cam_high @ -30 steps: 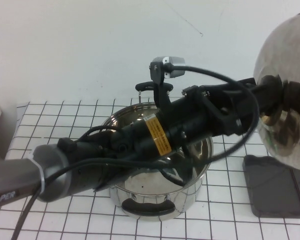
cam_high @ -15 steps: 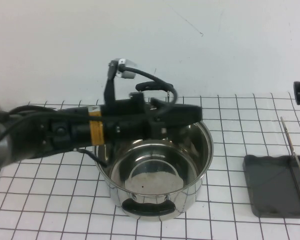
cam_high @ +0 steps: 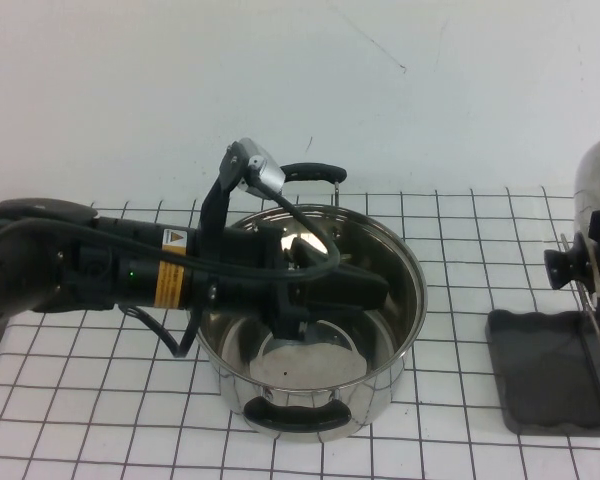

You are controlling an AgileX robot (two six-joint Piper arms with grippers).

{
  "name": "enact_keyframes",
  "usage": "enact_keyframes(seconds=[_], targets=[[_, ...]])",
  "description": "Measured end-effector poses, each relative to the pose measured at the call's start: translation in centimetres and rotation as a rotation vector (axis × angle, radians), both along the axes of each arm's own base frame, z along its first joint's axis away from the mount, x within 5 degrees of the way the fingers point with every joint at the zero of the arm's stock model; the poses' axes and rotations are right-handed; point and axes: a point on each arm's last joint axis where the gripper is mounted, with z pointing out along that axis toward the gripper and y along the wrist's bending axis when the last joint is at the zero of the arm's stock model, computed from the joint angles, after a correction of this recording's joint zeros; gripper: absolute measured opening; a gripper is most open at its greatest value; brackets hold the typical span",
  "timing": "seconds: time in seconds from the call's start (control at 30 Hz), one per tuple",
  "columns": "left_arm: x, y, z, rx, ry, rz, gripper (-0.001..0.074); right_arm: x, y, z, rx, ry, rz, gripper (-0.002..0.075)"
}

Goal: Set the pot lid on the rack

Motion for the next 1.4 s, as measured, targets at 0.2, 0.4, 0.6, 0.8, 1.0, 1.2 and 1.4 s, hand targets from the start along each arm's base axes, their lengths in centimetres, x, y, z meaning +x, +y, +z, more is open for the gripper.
enact_keyframes(seconds=[0.2, 0.4, 0.6, 0.8, 1.0, 1.2, 1.4], targets=[[-0.1, 0.1, -0.2, 0.023, -0.004, -0.014, -0.0001, 0.4, 0.0, -0.5, 0.004, 0.02, -0.003, 0.0075], [-0.2, 0.1, -0.3, 0.035, -0.009, -0.022, -0.0001, 0.3, 0.0, -0.5, 0.007, 0.02, 0.002, 0.0101], [-0.2, 0.1, -0.3, 0.039, -0.011, -0.025, -0.0001, 0.3, 0.1, -0.5, 0.011, 0.023, 0.01, 0.0219], [0.0, 0.4, -0.3, 0.038, -0.01, -0.016, -0.0001, 0.1, 0.3, -0.5, 0.013, 0.028, 0.037, 0.0249], [0.9, 1.9, -0.2, 0.047, 0.012, 0.039, -0.0001, -1.1, -0.1, 1.0, -0.015, -0.036, 0.036, 0.0251], [0.8, 3.7, 1.3, 0.069, -0.051, 0.072, -0.0001, -3.4, -1.7, 3.6, -0.032, -0.146, -0.028, 0.0241], [-1.3, 5.3, 4.9, 0.108, -0.187, 0.107, -0.0001, -5.4, -1.9, 5.2, -0.074, -0.227, -0.037, 0.0239]])
